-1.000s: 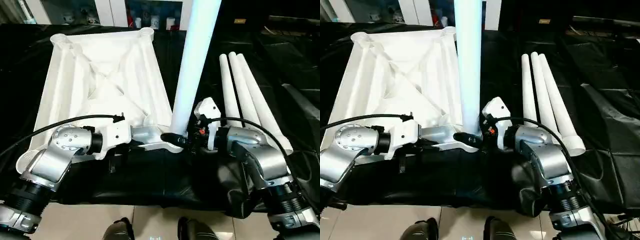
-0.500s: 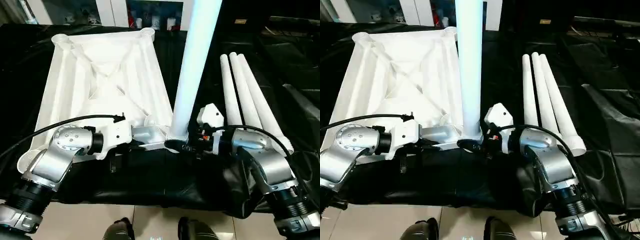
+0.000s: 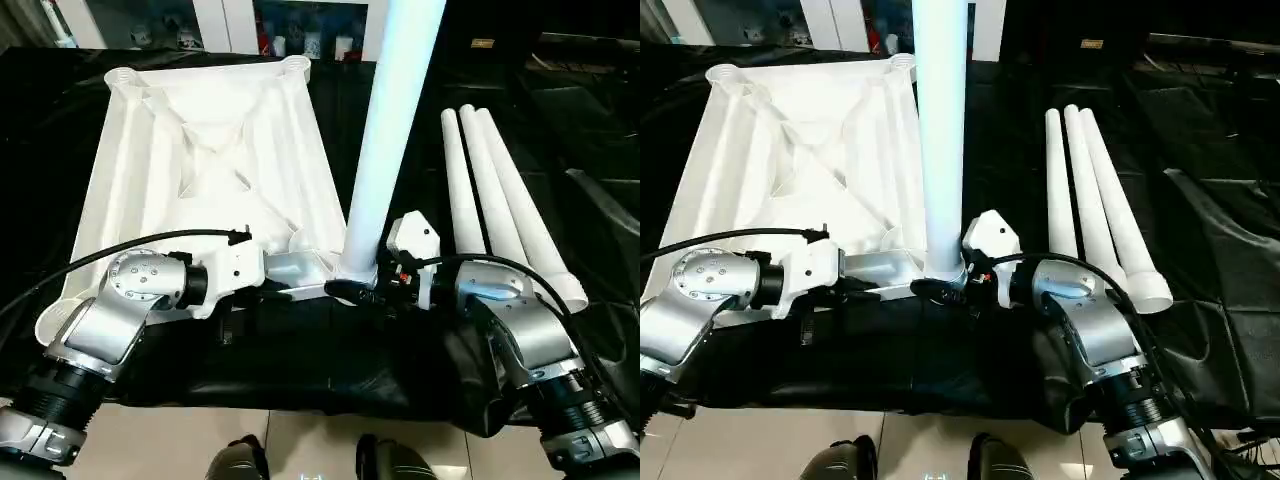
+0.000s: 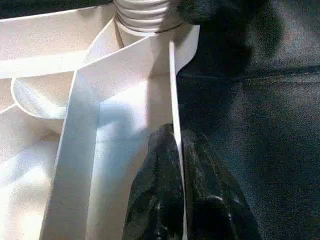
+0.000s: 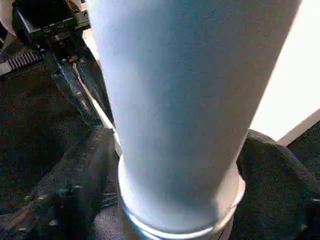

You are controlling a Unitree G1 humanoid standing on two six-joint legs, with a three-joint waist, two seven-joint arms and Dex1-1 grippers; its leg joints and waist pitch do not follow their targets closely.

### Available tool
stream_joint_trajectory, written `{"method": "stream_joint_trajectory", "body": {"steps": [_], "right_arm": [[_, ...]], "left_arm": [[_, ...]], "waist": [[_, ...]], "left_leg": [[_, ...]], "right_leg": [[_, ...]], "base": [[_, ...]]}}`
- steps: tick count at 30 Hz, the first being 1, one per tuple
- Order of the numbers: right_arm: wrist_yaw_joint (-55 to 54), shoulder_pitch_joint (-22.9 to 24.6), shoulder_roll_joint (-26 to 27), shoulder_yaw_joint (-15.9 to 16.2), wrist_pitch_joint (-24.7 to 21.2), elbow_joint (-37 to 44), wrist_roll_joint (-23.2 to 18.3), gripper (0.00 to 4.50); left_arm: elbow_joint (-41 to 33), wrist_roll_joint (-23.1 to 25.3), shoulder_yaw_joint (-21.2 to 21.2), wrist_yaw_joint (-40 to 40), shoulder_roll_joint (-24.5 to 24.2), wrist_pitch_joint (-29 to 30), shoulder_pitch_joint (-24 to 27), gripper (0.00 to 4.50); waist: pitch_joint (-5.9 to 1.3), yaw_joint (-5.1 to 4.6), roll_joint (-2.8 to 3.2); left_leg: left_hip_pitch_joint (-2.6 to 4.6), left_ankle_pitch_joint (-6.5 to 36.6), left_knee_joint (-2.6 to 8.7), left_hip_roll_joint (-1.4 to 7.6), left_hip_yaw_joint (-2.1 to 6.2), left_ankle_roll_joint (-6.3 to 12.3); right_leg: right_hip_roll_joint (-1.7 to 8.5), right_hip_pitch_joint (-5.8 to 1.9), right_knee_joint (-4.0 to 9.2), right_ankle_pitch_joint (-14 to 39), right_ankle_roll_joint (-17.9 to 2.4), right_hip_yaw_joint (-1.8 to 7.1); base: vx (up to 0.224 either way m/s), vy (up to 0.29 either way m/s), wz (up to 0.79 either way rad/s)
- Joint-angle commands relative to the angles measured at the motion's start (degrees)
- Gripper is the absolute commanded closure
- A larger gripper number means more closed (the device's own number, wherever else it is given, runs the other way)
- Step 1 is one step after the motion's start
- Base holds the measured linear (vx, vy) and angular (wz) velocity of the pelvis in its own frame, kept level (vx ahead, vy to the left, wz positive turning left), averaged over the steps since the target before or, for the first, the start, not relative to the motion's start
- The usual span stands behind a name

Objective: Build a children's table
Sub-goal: Rotate leg to tighten

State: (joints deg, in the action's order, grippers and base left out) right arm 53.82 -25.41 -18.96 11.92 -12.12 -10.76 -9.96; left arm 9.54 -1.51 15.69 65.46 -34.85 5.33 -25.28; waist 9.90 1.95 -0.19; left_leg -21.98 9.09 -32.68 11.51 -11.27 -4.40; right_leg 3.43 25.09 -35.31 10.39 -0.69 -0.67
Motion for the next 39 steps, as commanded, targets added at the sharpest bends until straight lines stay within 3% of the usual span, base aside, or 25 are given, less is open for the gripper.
{"method": "stream_joint_trajectory", "body": {"steps": [1,9,13,17,22,24,27,29,30,31,33,36,39], "right_arm": [[0.49,-0.10,-0.07,0.51,0.89,-0.45,0.03,0.95],[0.26,0.40,0.44,0.66,1.63,-1.59,0.32,1.62],[-0.68,0.79,0.70,0.46,1.18,-2.11,0.53,1.73],[-5.40,1.88,2.87,-0.81,0.22,-3.57,0.85,1.77],[-14.11,3.13,8.11,-2.33,-1.18,-5.22,1.50,1.78],[-17.42,3.17,10.32,-2.52,-1.35,-6.36,2.07,1.78],[-21.76,2.67,13.18,-3.03,-1.40,-8.46,2.64,1.78],[-30.18,0.14,18.33,-4.55,-1.13,-14.32,3.42,1.78],[-30.57,-0.04,18.55,-4.66,-1.09,-14.66,3.42,1.78],[-36.96,-3.29,22.00,-6.46,-0.04,-20.56,3.45,1.78],[-39.86,-5.16,23.59,-7.26,0.91,-23.62,3.76,1.78],[-41.62,-6.82,24.31,-7.61,1.47,-25.66,4.14,1.78],[-41.40,-7.83,24.66,-8.14,1.70,-26.44,3.66,1.78]], "left_arm": [[1.26,0.36,0.94,-0.27,0.32,-0.47,0.89,4.50],[1.26,0.44,0.96,0.12,0.09,-0.59,1.36,4.50],[1.28,0.50,0.82,-0.33,0.21,-0.27,1.52,4.50],[1.98,1.69,0.46,-3.71,1.40,1.64,1.43,4.50],[3.74,3.78,-0.04,-11.36,5.66,6.30,-0.02,4.50],[4.36,4.43,-0.06,-14.31,7.80,7.92,-0.77,4.50],[5.35,5.59,0.33,-17.57,10.20,9.87,-1.74,4.50],[8.42,7.24,0.58,-24.27,15.39,13.80,-4.05,4.50],[8.61,7.30,0.59,-24.56,15.63,13.97,-4.17,4.50],[11.96,8.30,0.83,-29.34,19.76,16.66,-6.41,4.50],[13.83,8.94,0.69,-32.31,21.98,17.77,-7.62,4.50],[14.83,9.95,1.26,-33.07,22.52,17.92,-8.36,4.50],[13.92,10.21,1.48,-32.12,22.16,18.13,-8.34,4.50]], "waist": [[-4.53,0.04,-0.01],[-4.46,0.02,-0.07],[-4.32,0.02,-0.10],[-3.84,-0.06,-0.05],[-3.29,-0.22,-0.15],[-3.15,-0.20,0.03],[-2.82,-0.41,-0.33],[-2.55,-0.57,-0.52],[-2.44,-0.63,-0.43],[-2.23,-0.91,-0.86],[-2.12,-0.98,-0.99],[-2.25,-0.93,-0.96],[-2.33,-1.12,-0.62]], "left_leg": [[1.01,7.57,3.08,1.10,0.32,4.51],[0.97,7.54,3.10,1.10,0.31,4.63],[0.98,7.91,3.17,1.11,0.31,4.47],[1.08,10.33,3.47,1.18,0.33,3.26],[1.42,15.25,4.09,1.26,0.62,0.98],[1.41,15.87,4.26,1.28,0.72,0.62],[1.23,17.90,4.61,1.04,0.99,-0.17],[1.47,19.21,4.72,0.98,1.03,-0.19],[1.64,19.84,4.72,0.89,1.06,-0.42],[1.75,21.49,4.79,0.50,1.49,-0.88],[2.17,22.90,4.86,0.22,1.63,-0.53],[1.95,22.58,5.54,0.33,1.93,0.71],[1.76,23.19,6.37,0.57,2.16,1.31]], "right_leg": [[3.04,-3.53,3.25,2.37,-15.09,2.11],[2.98,-3.51,3.26,2.43,-15.04,2.09],[3.00,-3.41,3.36,3.35,-14.75,2.10],[3.14,-3.09,3.92,7.99,-13.75,2.17],[3.36,-2.45,5.19,19.34,-10.43,2.16],[3.40,-2.24,5.34,20.72,-9.76,2.15],[3.56,-2.00,6.04,27.07,-7.24,2.17],[3.63,-1.52,6.54,30.83,-5.61,2.27],[3.69,-1.29,6.71,32.70,-5.24,2.23],[3.79,-1.20,7.19,38.63,-3.14,2.04],[3.88,-0.81,7.87,41.86,-1.35,1.69],[4.05,-1.16,8.11,39.72,-0.83,1.38],[4.05,-1.56,8.20,34.97,-2.08,1.13]], "base": [[0.000,0.000,0.00],[0.000,0.000,0.00],[0.000,0.000,0.00],[0.000,0.000,0.00],[0.000,0.000,0.00],[0.000,0.000,0.00],[0.000,0.000,0.00],[0.000,0.000,0.00],[0.000,0.000,0.00],[0.000,0.000,0.00],[0.000,0.000,0.00],[0.000,0.000,0.00],[0.000,0.000,0.00]]}}
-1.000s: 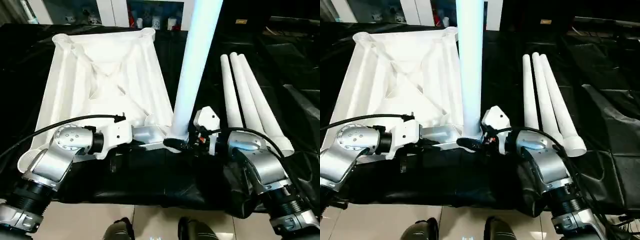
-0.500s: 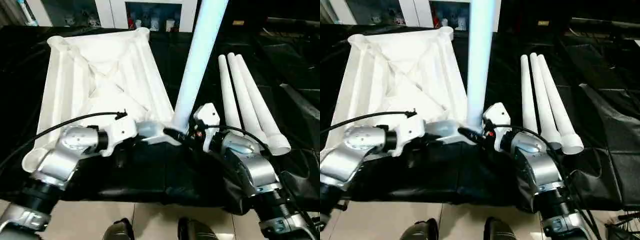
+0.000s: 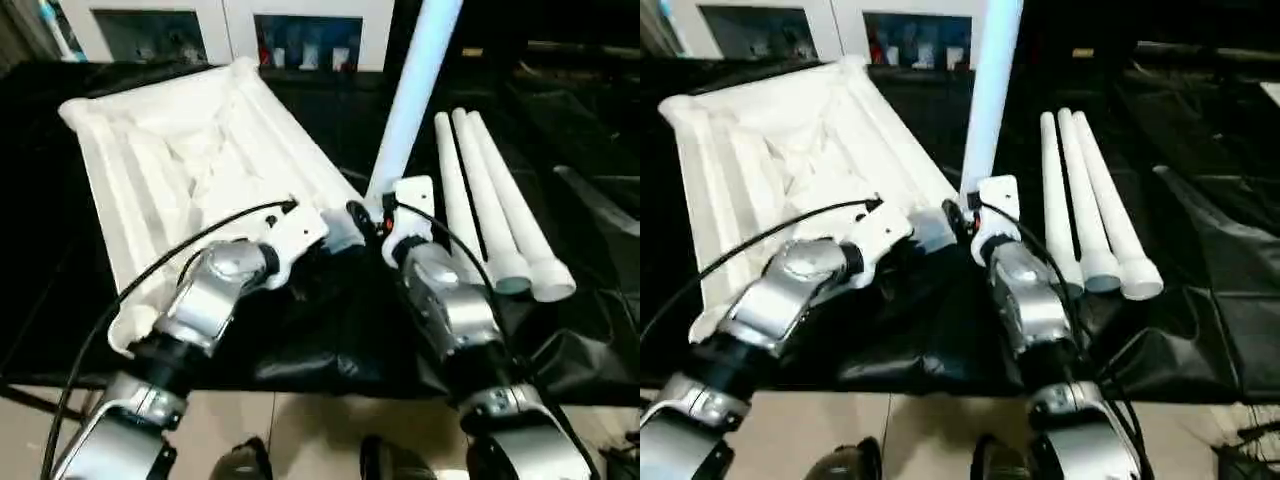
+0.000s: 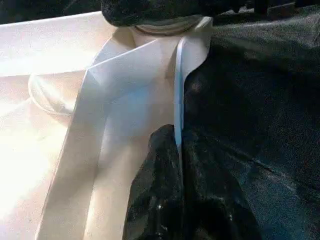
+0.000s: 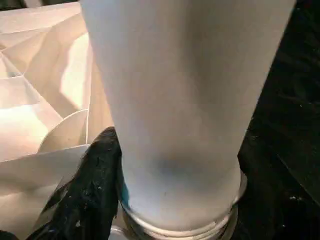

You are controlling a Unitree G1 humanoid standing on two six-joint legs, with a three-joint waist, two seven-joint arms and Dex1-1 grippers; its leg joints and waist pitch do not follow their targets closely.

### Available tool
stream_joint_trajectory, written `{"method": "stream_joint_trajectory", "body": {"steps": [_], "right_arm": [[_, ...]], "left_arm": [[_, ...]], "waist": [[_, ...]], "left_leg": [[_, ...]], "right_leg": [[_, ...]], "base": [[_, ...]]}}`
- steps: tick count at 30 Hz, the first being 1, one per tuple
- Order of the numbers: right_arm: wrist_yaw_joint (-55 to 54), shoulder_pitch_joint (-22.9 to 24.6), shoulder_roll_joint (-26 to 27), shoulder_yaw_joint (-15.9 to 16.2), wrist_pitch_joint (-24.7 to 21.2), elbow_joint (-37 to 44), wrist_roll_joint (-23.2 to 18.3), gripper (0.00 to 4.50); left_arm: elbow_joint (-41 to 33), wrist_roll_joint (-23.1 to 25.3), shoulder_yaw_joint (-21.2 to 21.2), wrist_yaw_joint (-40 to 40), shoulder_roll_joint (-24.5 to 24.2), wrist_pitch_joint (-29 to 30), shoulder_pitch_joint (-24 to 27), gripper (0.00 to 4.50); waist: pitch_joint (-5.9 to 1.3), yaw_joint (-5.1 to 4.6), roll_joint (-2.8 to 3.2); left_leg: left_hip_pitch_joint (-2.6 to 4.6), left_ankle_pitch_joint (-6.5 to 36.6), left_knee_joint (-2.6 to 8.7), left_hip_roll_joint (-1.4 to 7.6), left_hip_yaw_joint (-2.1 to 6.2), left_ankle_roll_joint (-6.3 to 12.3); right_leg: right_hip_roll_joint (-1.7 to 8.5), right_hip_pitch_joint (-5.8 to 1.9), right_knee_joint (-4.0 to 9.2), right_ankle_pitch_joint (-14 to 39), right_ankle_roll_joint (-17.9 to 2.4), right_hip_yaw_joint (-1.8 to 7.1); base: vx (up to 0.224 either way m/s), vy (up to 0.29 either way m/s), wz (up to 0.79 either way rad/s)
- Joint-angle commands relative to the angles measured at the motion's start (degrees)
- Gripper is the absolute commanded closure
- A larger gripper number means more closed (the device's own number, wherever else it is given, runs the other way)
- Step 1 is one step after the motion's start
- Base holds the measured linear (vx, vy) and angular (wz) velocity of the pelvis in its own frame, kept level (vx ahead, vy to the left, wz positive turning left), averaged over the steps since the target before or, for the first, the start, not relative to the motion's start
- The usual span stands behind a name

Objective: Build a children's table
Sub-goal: Rotate leg to tighten

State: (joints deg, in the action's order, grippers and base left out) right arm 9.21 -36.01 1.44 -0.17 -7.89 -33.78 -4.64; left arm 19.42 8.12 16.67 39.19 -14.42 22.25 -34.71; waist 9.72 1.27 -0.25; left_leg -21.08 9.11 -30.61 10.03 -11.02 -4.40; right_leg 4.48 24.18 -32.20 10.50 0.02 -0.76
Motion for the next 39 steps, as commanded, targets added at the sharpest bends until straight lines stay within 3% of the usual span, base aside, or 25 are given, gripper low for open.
{"method": "stream_joint_trajectory", "body": {"steps": [1,4,6,9,12,14,16,20,26,27,30,32,34,39], "right_arm": [[3.56,2.82,4.35,3.66,-2.17,-2.99,-1.54,1.78],[4.97,2.97,4.39,2.91,-1.22,-1.74,-1.66,1.78],[7.32,3.08,3.67,3.30,-0.19,-0.12,-1.45,1.22],[8.59,2.76,2.64,3.55,0.74,0.81,-1.31,0.99],[12.93,3.25,-0.76,4.23,-1.20,5.64,-2.96,0.65],[15.39,3.81,-2.58,4.87,-2.17,8.08,-3.50,0.65],[22.12,5.57,-6.88,6.54,-4.09,13.21,-4.91,0.65],[30.66,8.30,-12.43,8.83,-4.87,18.70,-5.22,0.65],[40.38,10.63,-18.52,9.71,-4.86,23.81,-7.63,0.65],[41.63,10.76,-19.34,9.99,-4.70,24.26,-8.01,0.65],[44.58,10.89,-21.04,11.02,-3.59,25.02,-8.23,0.65],[46.59,10.81,-21.78,11.70,-2.33,25.44,-8.14,0.65],[47.80,10.84,-22.02,11.84,-2.26,25.82,-8.17,0.65],[50.29,10.48,-22.81,12.74,-1.27,25.82,-8.15,0.65]], "left_arm": [[3.45,0.84,0.46,-5.05,1.39,1.37,1.27,4.50],[2.61,1.39,0.22,-3.71,0.47,1.59,1.69,4.50],[1.90,1.47,0.20,-2.20,-0.67,0.96,2.19,4.50],[1.14,1.32,0.11,-1.16,-1.61,1.22,2.68,4.50],[-1.11,0.58,0.49,2.14,-4.68,-0.51,4.08,4.50],[-2.24,0.22,0.41,3.40,-5.93,-0.52,4.74,4.50],[-4.59,-0.42,0.14,6.47,-8.64,-1.04,6.14,4.50],[-7.95,-1.86,0.07,11.66,-12.50,-2.63,8.24,4.50],[-11.22,-6.68,0.07,22.08,-18.20,-9.36,11.22,4.50],[-11.74,-7.55,0.23,23.96,-19.11,-10.14,11.68,4.50],[-13.62,-10.15,-0.16,27.47,-20.28,-9.39,12.25,4.50],[-14.81,-11.48,-0.35,29.47,-20.89,-8.70,12.32,4.50],[-14.93,-11.53,-0.31,30.06,-21.26,-9.27,12.30,4.50],[-14.57,-12.22,-0.25,31.03,-21.92,-10.12,11.95,4.50]], "waist": [[-2.13,-0.52,-0.55],[-2.13,-0.70,-0.66],[-2.00,-0.75,-0.68],[-1.89,-0.91,-0.68],[-1.85,-1.08,-0.90],[-2.12,-0.88,-0.92],[-2.06,-0.81,-0.82],[-1.95,-0.80,-0.91],[-2.52,-0.88,-0.93],[-2.52,-0.93,-0.78],[-2.65,-0.82,-0.58],[-2.48,-0.72,-0.61],[-2.31,-0.58,-0.57],[-1.83,-0.30,-0.55]], "left_leg": [[0.86,23.30,4.39,2.11,1.92,1.35],[0.89,23.33,4.45,2.17,1.68,1.94],[0.95,23.19,4.44,2.17,1.55,2.31],[0.57,22.59,4.57,2.28,1.59,2.67],[0.20,21.71,4.69,2.36,1.68,2.83],[-0.14,18.94,4.52,2.40,1.56,3.37],[-0.11,16.38,4.15,2.58,1.06,4.47],[-0.10,16.89,4.07,2.66,0.92,4.58],[-0.53,8.04,2.91,2.44,0.38,7.27],[-0.62,4.91,2.56,2.35,0.15,8.30],[-0.08,2.46,2.07,2.42,-0.20,9.37],[-0.09,1.40,1.99,2.47,-0.28,9.94],[0.08,1.92,2.07,2.60,-0.26,9.94],[0.39,6.77,2.48,2.83,-0.22,7.36]], "right_leg": [[3.01,-0.69,5.08,33.98,-3.08,1.20],[3.11,-0.60,5.01,30.90,-4.37,1.49],[3.20,-0.50,5.10,31.09,-4.69,1.57],[3.32,-0.69,5.04,30.53,-4.87,1.59],[3.35,-1.00,4.84,30.26,-5.03,1.60],[3.24,-1.26,4.41,26.14,-5.58,1.69],[3.06,-1.09,3.95,20.40,-7.41,1.84],[3.03,-1.08,4.07,21.49,-8.50,1.83],[2.57,-1.45,2.44,7.17,-12.52,1.74],[2.30,-1.70,1.54,-0.46,-14.31,1.78],[2.00,-1.93,0.57,-8.76,-16.63,1.89],[1.86,-2.01,0.32,-10.95,-17.23,1.87],[1.84,-2.00,0.39,-10.00,-17.24,1.81],[2.19,-1.85,1.20,-0.08,-16.38,1.91]], "base": [[0.000,0.000,0.00],[0.000,0.000,0.00],[0.000,0.000,0.00],[0.000,0.000,0.00],[0.000,0.000,0.00],[0.000,0.000,0.00],[0.000,0.000,0.00],[0.000,0.000,0.00],[0.072,-0.020,-0.02],[0.079,-0.013,-0.02],[0.068,-0.010,0.00],[0.027,-0.003,0.01],[0.000,0.000,0.00],[0.000,0.000,0.00]]}}
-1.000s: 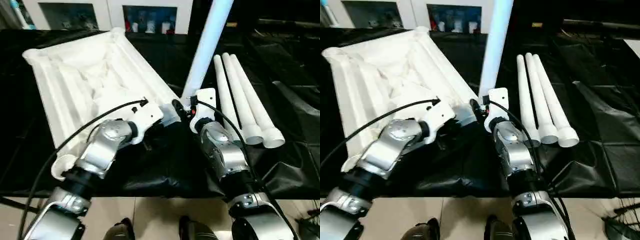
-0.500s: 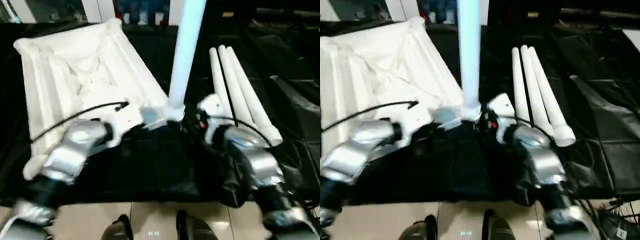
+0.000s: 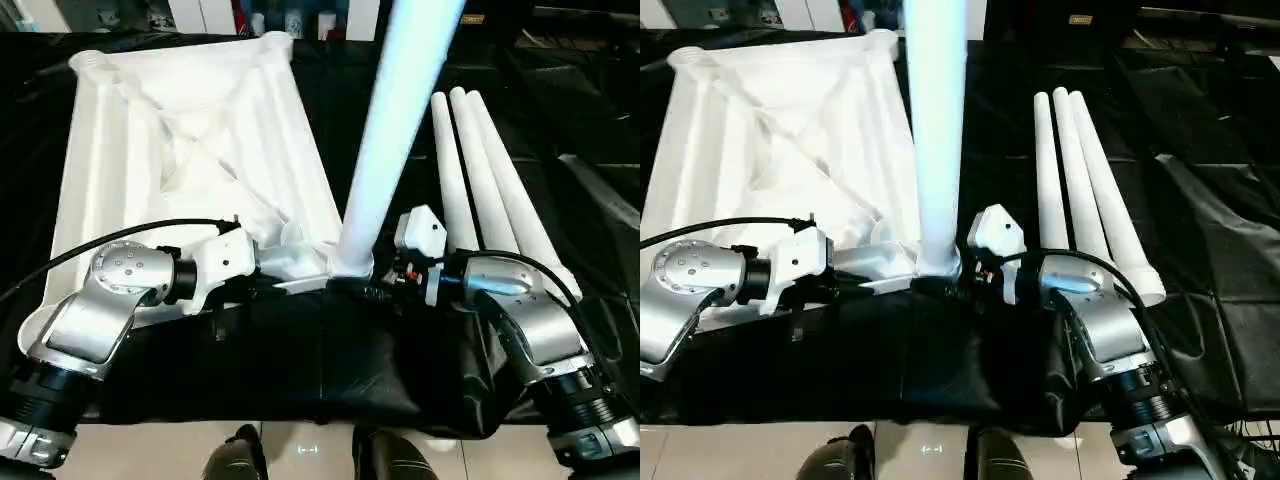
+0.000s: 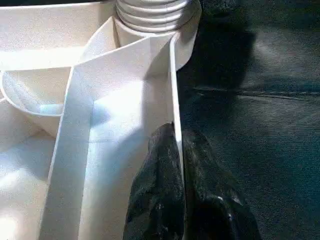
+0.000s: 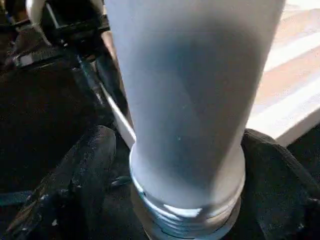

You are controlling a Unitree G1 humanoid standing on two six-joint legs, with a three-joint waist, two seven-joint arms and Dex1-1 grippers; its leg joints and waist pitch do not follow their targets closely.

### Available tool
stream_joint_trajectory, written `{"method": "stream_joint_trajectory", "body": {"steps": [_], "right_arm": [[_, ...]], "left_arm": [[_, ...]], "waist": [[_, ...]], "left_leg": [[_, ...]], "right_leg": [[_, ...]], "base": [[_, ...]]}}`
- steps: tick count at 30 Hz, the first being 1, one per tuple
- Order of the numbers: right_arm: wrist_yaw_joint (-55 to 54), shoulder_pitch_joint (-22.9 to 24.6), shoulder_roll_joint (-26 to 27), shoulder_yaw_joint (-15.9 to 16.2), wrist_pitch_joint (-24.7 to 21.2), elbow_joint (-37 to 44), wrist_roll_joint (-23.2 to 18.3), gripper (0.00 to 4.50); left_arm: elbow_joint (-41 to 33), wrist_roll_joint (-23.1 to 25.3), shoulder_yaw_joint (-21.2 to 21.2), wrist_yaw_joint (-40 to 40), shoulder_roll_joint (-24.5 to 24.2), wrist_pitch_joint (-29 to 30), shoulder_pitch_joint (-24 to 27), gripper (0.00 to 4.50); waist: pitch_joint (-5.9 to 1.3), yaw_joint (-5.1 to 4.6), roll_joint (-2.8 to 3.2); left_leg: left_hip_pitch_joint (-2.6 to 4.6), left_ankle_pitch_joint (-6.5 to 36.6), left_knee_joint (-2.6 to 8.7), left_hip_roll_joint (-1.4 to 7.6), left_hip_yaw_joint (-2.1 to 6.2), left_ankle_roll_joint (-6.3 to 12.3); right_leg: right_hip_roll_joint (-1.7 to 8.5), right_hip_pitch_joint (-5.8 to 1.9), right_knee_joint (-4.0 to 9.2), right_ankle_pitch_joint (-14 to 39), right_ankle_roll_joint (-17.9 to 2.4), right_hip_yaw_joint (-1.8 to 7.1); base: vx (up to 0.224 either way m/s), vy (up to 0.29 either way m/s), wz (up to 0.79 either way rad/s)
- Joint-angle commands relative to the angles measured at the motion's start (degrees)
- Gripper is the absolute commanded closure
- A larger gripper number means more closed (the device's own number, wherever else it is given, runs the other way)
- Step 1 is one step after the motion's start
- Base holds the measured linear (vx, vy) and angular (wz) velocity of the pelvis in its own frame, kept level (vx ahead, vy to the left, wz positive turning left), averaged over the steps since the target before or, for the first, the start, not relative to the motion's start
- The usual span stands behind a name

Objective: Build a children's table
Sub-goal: Rotate leg to tighten

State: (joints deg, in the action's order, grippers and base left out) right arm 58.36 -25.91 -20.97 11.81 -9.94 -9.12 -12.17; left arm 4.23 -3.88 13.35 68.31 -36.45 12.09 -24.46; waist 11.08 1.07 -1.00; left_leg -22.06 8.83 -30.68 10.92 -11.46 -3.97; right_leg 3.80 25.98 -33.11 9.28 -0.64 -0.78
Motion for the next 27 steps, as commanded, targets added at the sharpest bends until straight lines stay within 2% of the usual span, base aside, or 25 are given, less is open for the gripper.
{"method": "stream_joint_trajectory", "body": {"steps": [1,4,6,9,16,27], "right_arm": [[1.71,0.27,-0.46,0.94,0.93,1.04,-0.76,0.65],[2.66,-0.03,-0.46,1.47,1.74,0.37,-0.57,0.65],[2.63,-0.12,-0.36,1.55,2.01,0.09,-0.43,0.81],[2.68,-0.36,0.23,1.31,2.40,-0.46,-0.47,0.99],[3.09,-0.33,0.86,1.45,2.59,-1.11,-0.36,1.60],[2.72,1.00,0.74,1.81,3.04,-1.32,0.23,1.84]], "left_arm": [[0.60,-0.42,3.07,2.03,0.03,-0.03,1.69,4.50],[0.45,-0.68,2.94,2.39,-0.07,-0.03,1.71,4.50],[0.51,-0.62,2.89,2.43,-0.06,-0.07,1.67,4.50],[0.51,-0.57,2.79,2.73,-0.01,-0.07,1.67,4.50],[0.82,-0.42,3.06,2.87,-0.26,-0.38,1.75,4.50],[1.08,-0.01,3.42,3.01,-0.07,-0.58,1.88,4.50]], "waist": [[-3.17,-0.14,0.11],[-3.18,-0.13,0.01],[-3.33,-0.13,0.08],[-3.39,-0.14,0.03],[-3.47,0.05,0.07],[-3.85,0.34,0.10]], "left_leg": [[1.37,7.43,2.56,1.93,0.18,6.66],[1.35,7.43,2.51,1.89,0.19,6.15],[1.34,5.14,2.30,1.81,0.15,6.86],[1.33,3.77,2.17,1.74,0.12,7.79],[1.34,4.10,2.12,1.78,0.15,7.83],[1.33,2.91,1.81,1.70,0.07,8.34]], "right_leg": [[2.88,-3.65,2.16,1.80,-15.63,1.99],[2.89,-3.72,2.10,2.42,-15.42,2.08],[2.79,-3.80,1.71,-1.05,-15.83,2.09],[2.68,-3.87,1.49,-3.36,-16.31,2.03],[2.71,-3.90,1.47,-2.37,-16.42,2.00],[2.61,-4.04,1.12,-4.51,-17.01,2.00]], "base": [[0.000,0.000,0.00],[0.000,0.000,0.00],[0.000,0.000,0.00],[0.000,0.000,0.00],[0.000,0.000,0.00],[0.000,0.000,0.00]]}}
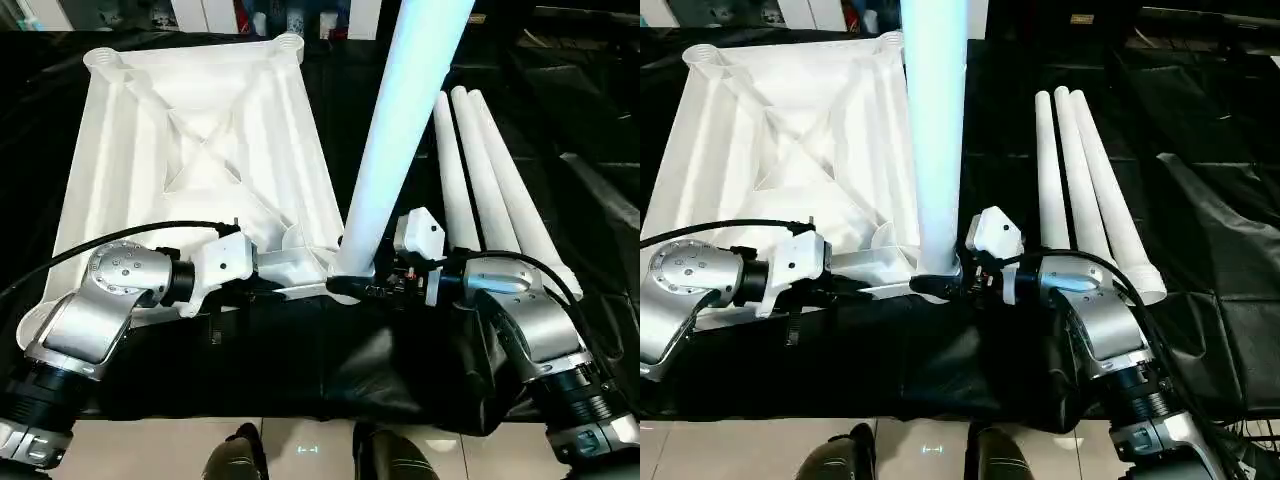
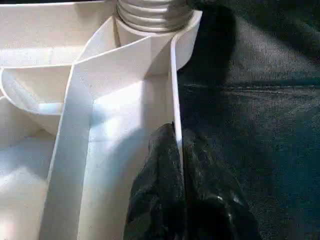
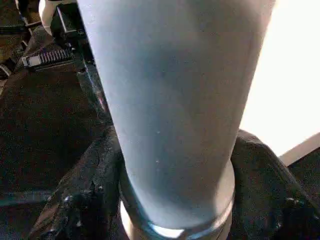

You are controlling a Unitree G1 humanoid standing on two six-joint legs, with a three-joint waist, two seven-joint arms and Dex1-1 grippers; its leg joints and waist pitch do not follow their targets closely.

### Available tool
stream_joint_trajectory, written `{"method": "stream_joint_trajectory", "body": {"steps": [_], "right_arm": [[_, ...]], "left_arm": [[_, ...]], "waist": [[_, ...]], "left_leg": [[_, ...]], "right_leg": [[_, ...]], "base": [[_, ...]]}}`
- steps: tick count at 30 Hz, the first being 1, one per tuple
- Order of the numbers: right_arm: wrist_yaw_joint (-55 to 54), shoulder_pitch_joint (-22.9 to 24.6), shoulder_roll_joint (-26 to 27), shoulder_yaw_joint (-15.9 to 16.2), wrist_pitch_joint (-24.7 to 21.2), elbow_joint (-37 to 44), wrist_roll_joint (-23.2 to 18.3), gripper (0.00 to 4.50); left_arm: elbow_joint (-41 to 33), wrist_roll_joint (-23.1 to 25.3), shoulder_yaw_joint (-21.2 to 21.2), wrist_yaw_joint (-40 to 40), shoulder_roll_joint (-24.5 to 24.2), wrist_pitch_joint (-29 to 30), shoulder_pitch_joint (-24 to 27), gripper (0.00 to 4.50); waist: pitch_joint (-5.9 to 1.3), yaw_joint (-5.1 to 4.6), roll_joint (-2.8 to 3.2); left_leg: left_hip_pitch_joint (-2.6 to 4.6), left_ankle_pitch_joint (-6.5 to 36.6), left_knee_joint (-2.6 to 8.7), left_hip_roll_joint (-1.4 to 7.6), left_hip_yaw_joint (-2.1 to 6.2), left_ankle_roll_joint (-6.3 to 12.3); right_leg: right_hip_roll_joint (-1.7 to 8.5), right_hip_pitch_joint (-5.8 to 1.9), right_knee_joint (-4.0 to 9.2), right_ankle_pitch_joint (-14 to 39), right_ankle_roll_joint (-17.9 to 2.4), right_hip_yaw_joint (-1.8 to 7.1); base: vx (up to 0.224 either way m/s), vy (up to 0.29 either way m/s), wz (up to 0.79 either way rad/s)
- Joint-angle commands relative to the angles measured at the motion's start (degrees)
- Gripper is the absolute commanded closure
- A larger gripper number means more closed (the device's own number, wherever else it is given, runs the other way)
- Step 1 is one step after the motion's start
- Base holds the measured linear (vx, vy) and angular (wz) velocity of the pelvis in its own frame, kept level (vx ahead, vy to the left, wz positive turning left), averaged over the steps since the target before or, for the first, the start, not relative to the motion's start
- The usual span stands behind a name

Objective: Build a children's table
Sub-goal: Rotate leg to tighten

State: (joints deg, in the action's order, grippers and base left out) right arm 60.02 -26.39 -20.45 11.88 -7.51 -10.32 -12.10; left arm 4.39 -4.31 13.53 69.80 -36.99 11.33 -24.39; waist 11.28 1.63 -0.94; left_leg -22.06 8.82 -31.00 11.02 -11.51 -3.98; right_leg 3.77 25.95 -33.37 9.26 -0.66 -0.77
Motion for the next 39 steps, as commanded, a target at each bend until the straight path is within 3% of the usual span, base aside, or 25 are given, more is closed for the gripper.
{"method": "stream_joint_trajectory", "body": {"steps": [1,5,8,11,13,14,15,20,21,22,24,28,30,33,35,39], "right_arm": [[0.81,1.63,0.34,1.63,0.43,-0.18,0.17,1.84],[-4.76,2.68,2.73,0.11,-0.95,-2.10,0.89,1.85],[-12.06,3.20,5.65,-1.30,-2.25,-4.15,2.38,1.85],[-20.26,4.19,10.49,-3.12,-5.35,-4.45,2.19,1.85],[-22.65,4.29,11.99,-3.63,-6.21,-4.58,2.15,1.85],[-23.91,4.33,12.77,-3.90,-6.67,-4.66,2.14,1.85],[-29.44,4.13,15.91,-5.12,-7.87,-5.69,2.52,1.85],[-41.16,2.69,21.82,-7.63,-8.26,-9.86,4.14,1.85],[-46.91,1.29,25.05,-9.05,-8.06,-12.93,4.31,1.85],[-48.00,0.92,25.65,-9.23,-7.95,-13.58,4.44,1.85],[-50.30,-0.41,26.75,-8.70,-6.89,-15.46,5.89,1.85],[-45.84,-1.41,27.46,-8.35,-6.13,-14.54,3.70,1.85],[-44.58,-1.57,27.49,-8.53,-6.01,-13.69,3.42,1.30],[-44.49,-2.36,26.49,-8.36,-5.13,-12.54,4.70,1.06],[-43.82,-3.02,25.07,-7.73,-4.65,-11.80,5.64,0.81],[-36.85,-3.42,20.05,-5.81,-5.41,-8.16,5.38,0.81]], "left_arm": [[0.96,0.50,3.25,1.37,0.56,0.15,1.81,4.50],[2.01,2.05,2.99,-2.54,2.12,0.68,1.33,4.50],[3.49,4.22,2.76,-7.44,3.97,2.92,0.19,4.50],[3.49,4.34,2.45,-11.28,7.01,6.96,-0.85,4.50],[3.58,4.76,2.51,-12.63,7.90,7.98,-1.22,4.50],[3.64,5.01,2.54,-13.37,8.37,8.51,-1.41,4.50],[4.67,6.46,2.54,-16.96,10.45,10.06,-2.43,4.50],[7.72,8.94,2.24,-24.20,15.27,12.59,-4.87,4.50],[9.24,9.78,2.06,-27.76,18.28,14.54,-6.35,4.50],[9.46,9.96,2.17,-28.21,18.83,14.89,-6.63,4.50],[9.87,10.83,3.22,-28.83,19.75,15.08,-7.25,4.50],[8.84,10.88,3.86,-27.97,19.47,15.70,-7.11,4.50],[8.57,11.15,3.67,-27.58,19.12,15.65,-6.97,4.50],[8.07,11.48,3.20,-26.49,18.06,15.47,-6.48,4.50],[7.59,11.42,3.09,-25.30,17.11,14.93,-6.00,4.50],[5.96,10.56,2.88,-22.37,14.25,13.90,-4.37,4.50]], "waist": [[-4.09,-0.21,0.04],[-4.04,-0.24,-0.03],[-3.61,-0.34,-0.21],[-3.24,-0.51,-0.24],[-3.22,-0.67,-0.27],[-3.05,-0.83,-0.25],[-3.07,-0.86,-0.21],[-2.86,-1.46,-0.27],[-2.82,-1.51,-0.35],[-2.71,-1.57,-0.21],[-2.53,-1.72,-0.23],[-2.58,-1.89,-0.07],[-2.95,-1.81,-0.11],[-3.01,-1.68,-0.20],[-2.96,-1.57,-0.24],[-3.03,-1.46,-0.47]], "left_leg": [[1.30,3.15,2.12,1.61,0.13,8.26],[1.23,4.69,2.16,1.68,0.13,7.59],[1.25,9.65,2.47,1.72,0.28,4.86],[1.38,15.33,3.06,1.62,0.81,1.32],[1.18,15.72,3.32,1.59,1.06,0.77],[1.39,16.78,3.37,1.60,0.97,0.66],[1.63,17.96,3.37,1.55,1.04,0.56],[1.48,19.93,3.67,1.26,1.35,-0.44],[1.45,20.64,3.82,1.21,1.56,-0.44],[1.73,21.90,3.80,1.17,1.57,-0.56],[1.75,24.14,4.14,1.13,1.97,-0.60],[1.81,26.52,4.75,1.18,2.47,-0.59],[1.53,24.44,4.89,1.26,2.38,-0.10],[1.41,21.79,4.74,1.28,1.79,0.99],[1.39,21.25,4.69,1.26,1.70,1.15],[1.34,19.11,4.58,1.25,1.55,1.85]], "right_leg": [[2.69,-4.05,1.39,-4.03,-16.98,1.99],[2.80,-3.91,1.64,-1.06,-16.65,2.06],[2.98,-3.58,2.55,8.47,-15.21,2.14],[3.42,-3.15,3.82,22.56,-10.57,2.22],[3.40,-3.14,3.98,24.54,-9.28,2.12],[3.34,-2.72,4.30,26.04,-8.28,2.22],[3.40,-2.46,4.56,27.94,-7.50,2.22],[3.39,-1.95,5.07,32.41,-5.06,2.08],[3.49,-1.94,5.21,33.95,-4.22,1.99],[3.54,-1.44,5.53,35.69,-3.45,1.98],[3.62,-1.51,5.90,38.19,-2.21,1.63],[3.65,-1.80,6.16,36.82,-1.87,1.42],[3.63,-2.26,5.80,31.85,-2.88,1.57],[3.51,-2.38,5.32,24.95,-5.49,1.91],[3.58,-2.41,5.33,25.18,-5.87,1.96],[3.59,-2.78,5.26,24.62,-6.10,1.98]], "base": [[0.000,0.000,0.00],[0.000,0.000,0.00],[0.000,0.000,0.00],[-0.055,0.001,-0.01],[0.000,0.000,0.00],[0.000,0.000,0.00],[0.000,0.000,0.00],[0.000,0.000,0.00],[0.000,0.000,0.00],[0.000,0.000,0.00],[0.000,0.000,0.00],[0.000,0.000,0.00],[0.000,0.000,0.00],[0.000,0.000,0.00],[0.000,0.000,0.00],[0.000,0.000,0.00]]}}
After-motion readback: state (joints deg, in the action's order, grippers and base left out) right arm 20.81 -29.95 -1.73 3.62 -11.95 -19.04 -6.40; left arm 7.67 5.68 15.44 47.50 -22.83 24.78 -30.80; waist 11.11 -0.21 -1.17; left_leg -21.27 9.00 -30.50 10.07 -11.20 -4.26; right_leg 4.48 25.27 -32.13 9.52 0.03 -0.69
